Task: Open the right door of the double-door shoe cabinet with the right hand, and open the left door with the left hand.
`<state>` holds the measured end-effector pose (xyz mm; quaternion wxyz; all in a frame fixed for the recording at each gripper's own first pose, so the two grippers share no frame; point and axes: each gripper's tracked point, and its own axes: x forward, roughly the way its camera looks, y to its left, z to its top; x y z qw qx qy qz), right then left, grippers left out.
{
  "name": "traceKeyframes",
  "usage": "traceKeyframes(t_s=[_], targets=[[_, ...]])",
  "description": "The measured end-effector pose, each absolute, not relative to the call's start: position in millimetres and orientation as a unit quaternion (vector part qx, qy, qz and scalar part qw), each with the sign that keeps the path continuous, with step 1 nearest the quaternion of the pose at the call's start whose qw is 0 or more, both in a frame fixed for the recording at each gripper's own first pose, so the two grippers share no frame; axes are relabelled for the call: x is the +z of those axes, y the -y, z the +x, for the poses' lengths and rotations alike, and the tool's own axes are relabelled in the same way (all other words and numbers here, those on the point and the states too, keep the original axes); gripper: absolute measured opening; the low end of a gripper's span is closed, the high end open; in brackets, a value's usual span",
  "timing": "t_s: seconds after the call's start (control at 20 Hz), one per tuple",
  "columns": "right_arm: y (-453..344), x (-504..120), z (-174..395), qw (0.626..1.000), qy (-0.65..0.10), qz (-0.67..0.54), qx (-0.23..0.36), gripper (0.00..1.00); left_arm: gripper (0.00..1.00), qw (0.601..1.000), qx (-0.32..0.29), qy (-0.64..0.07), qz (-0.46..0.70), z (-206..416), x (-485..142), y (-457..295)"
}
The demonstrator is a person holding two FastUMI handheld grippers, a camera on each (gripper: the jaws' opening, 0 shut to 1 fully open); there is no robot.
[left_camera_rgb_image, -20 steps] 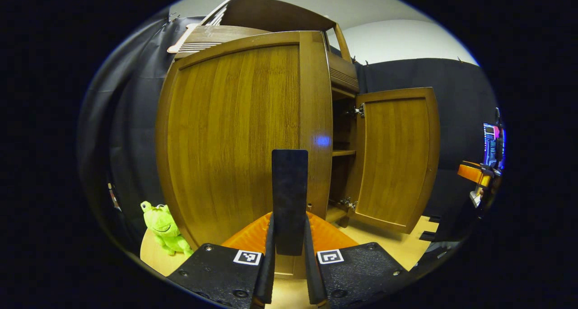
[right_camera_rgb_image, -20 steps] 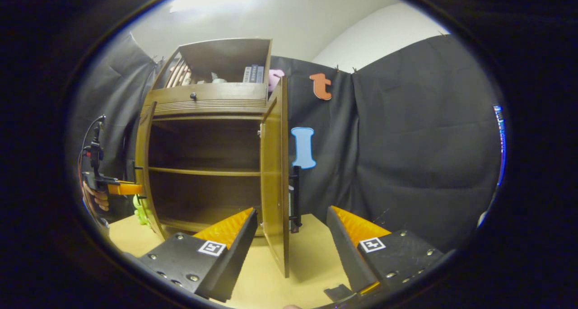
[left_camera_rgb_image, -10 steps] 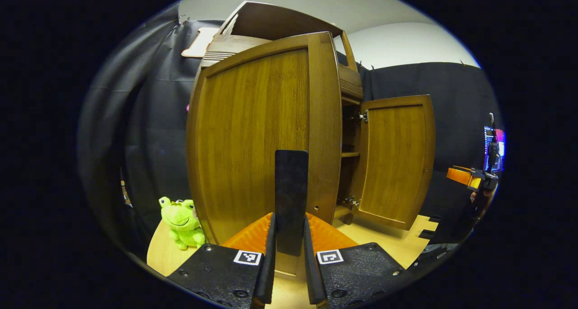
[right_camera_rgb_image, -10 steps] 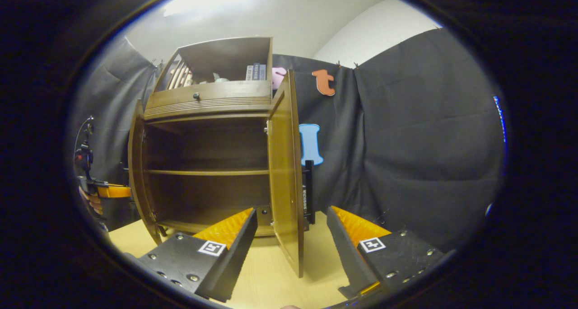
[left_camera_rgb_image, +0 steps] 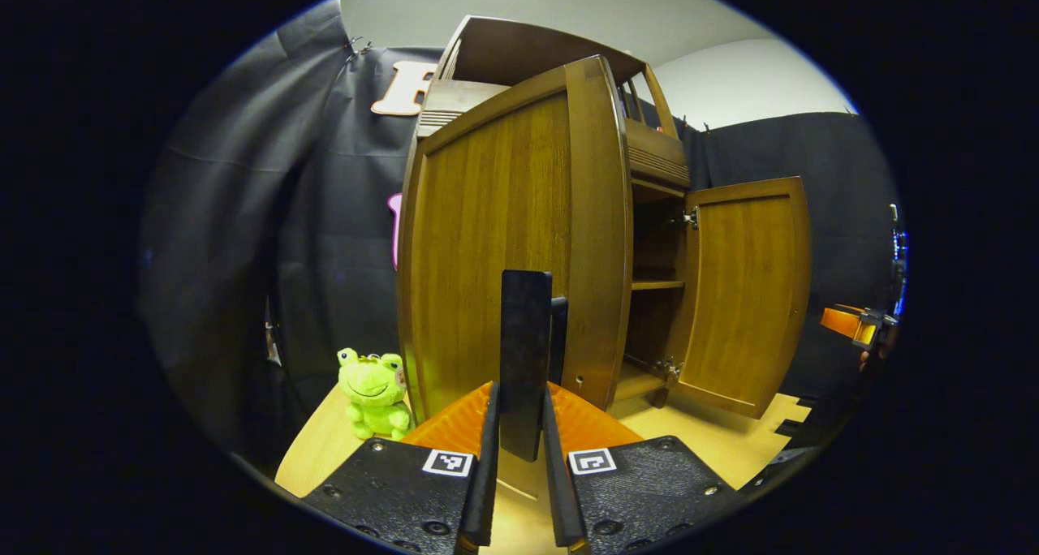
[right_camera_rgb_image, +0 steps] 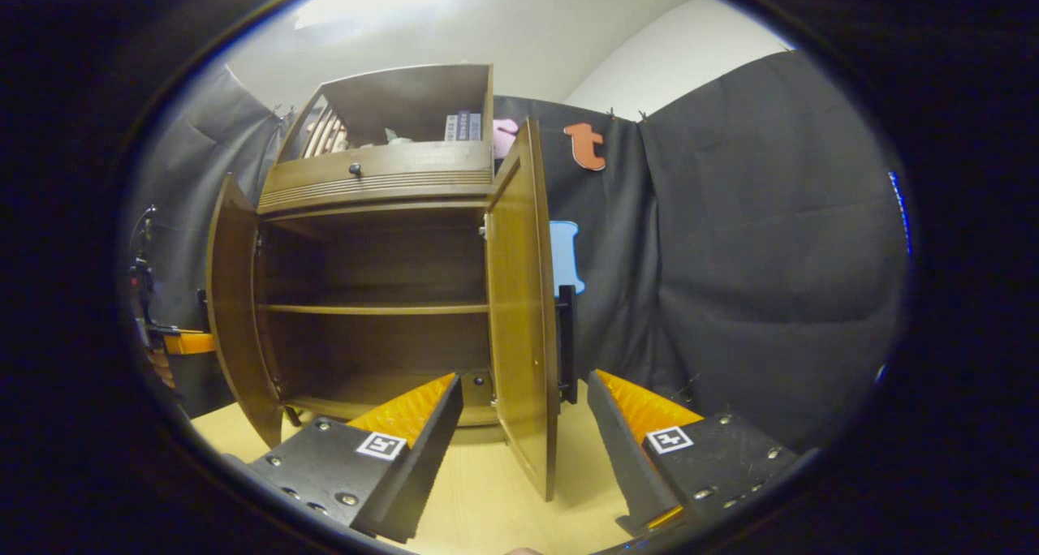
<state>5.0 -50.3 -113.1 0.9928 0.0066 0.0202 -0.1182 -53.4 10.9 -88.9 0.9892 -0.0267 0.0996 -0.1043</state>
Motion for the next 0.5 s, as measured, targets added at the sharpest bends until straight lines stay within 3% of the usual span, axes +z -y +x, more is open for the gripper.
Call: traceKeyframes(t_s=[0.25,0.35,0.4,0.5], targets=[[33.2,-104.8,10.2,0.995,-0.013,0.0,-0.102,0.92,0.28,0.996,-0.03,-0.088,-0.005,-51.0,-84.4,-52.7],[25.5,-101.1,13.9,0.995,-0.01,0.0,-0.095,0.87,0.27,0.996,0.008,-0.086,0.014,-58.2,-81.9,-77.3],[21.5,-99.2,17.0,0.996,-0.008,0.0,-0.091,0.87,0.14,0.996,0.016,-0.083,0.016,-48.2,-84.8,-84.3],[16.2,-98.9,19.4,0.996,-0.008,0.002,-0.085,0.92,0.18,0.996,-0.005,-0.089,-0.002,-53.6,-84.9,-92.8]])
